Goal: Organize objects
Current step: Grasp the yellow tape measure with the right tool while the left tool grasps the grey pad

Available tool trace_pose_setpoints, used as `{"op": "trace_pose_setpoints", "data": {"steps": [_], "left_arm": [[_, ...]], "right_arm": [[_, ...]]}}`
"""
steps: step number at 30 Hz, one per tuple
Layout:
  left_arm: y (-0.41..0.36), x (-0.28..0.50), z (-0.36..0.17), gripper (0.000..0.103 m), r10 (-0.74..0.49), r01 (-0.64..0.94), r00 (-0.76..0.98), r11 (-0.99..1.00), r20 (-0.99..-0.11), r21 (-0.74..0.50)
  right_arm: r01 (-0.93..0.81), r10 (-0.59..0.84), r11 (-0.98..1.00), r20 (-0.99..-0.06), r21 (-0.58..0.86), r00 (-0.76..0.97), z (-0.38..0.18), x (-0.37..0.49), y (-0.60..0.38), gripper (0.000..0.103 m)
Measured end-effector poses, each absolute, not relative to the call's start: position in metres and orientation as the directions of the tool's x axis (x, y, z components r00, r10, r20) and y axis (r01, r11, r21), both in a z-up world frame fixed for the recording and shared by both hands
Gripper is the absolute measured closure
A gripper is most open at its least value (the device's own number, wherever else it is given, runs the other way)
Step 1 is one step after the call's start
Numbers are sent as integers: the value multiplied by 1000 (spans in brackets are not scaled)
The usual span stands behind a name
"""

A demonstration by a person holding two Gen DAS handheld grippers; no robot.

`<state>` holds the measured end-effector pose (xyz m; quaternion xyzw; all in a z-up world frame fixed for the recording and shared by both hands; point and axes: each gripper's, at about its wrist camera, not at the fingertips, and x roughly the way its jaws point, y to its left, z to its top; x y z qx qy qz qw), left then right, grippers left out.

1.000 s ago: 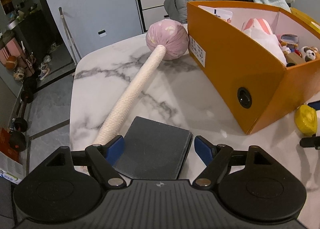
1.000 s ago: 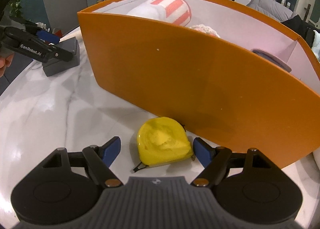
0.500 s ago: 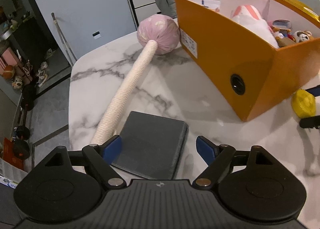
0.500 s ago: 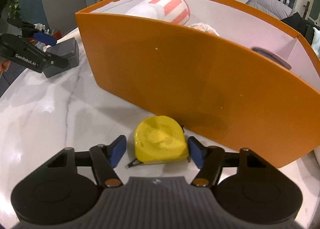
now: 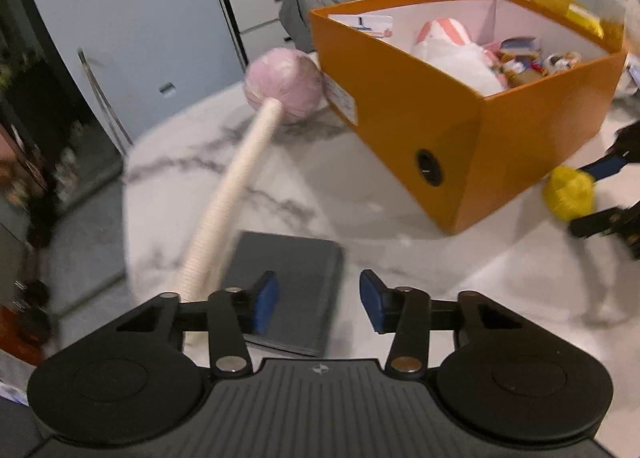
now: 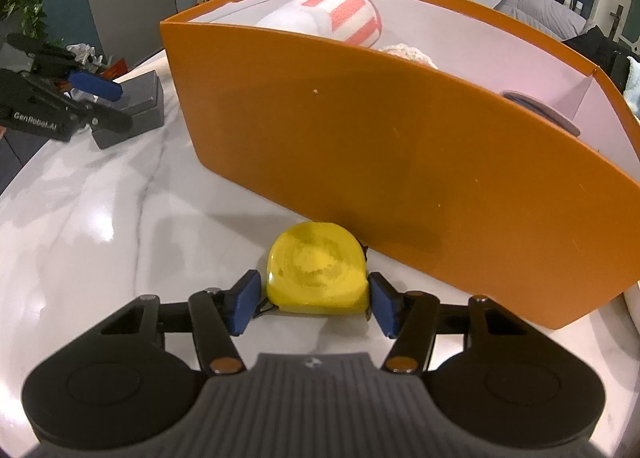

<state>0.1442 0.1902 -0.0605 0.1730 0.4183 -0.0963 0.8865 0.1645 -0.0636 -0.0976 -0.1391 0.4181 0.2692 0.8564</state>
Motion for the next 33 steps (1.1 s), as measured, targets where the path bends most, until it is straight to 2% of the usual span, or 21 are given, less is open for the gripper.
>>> {"op": "trace_pose_setpoints", "data": {"steps": [1, 2, 4, 11, 19, 24, 25, 26, 28, 30, 31, 33], "left_arm": [[190, 144, -59, 23, 12, 301, 654, 913, -757, 276], [190, 145, -58, 14, 38, 290, 674, 905, -738, 312], [192, 149, -58, 14, 34, 300, 677, 899, -735, 318], [191, 173, -71, 14, -16, 383, 575, 889, -818, 251], [187, 181, -76, 0, -35, 357, 569, 911, -821, 208], [183, 174, -75, 0, -44, 341, 581, 920, -813, 194], [183, 173, -74, 1, -57, 341, 580, 923, -813, 178], [183, 171, -72, 7, -71, 341, 580, 926, -811, 164], [183, 167, -68, 13, -103, 338, 584, 933, -805, 125], [183, 162, -65, 13, -136, 345, 580, 934, -803, 90], [180, 158, -65, 13, -136, 359, 581, 928, -802, 102], [176, 154, -63, 24, -130, 389, 587, 911, -799, 138]], "right_arm": [[-577, 345, 817, -790, -12, 506, -98, 164, -64, 42], [-576, 347, 817, -789, -11, 507, -98, 164, -64, 42], [-578, 349, 816, -789, -10, 506, -98, 163, -64, 42], [-579, 361, 816, -785, 3, 504, -97, 164, -66, 42], [-571, 369, 821, -777, 15, 510, -98, 167, -64, 41], [-572, 362, 820, -773, -1, 520, -99, 166, -61, 42], [-573, 359, 819, -773, -7, 523, -99, 166, -60, 45], [-577, 361, 817, -772, -9, 523, -99, 165, -60, 47], [-583, 363, 813, -774, -8, 518, -98, 164, -61, 47], [-588, 366, 809, -778, -5, 511, -98, 162, -62, 47], [-588, 367, 809, -779, -2, 508, -97, 162, -63, 47], [-589, 367, 808, -779, -4, 508, -97, 160, -63, 47]]}}
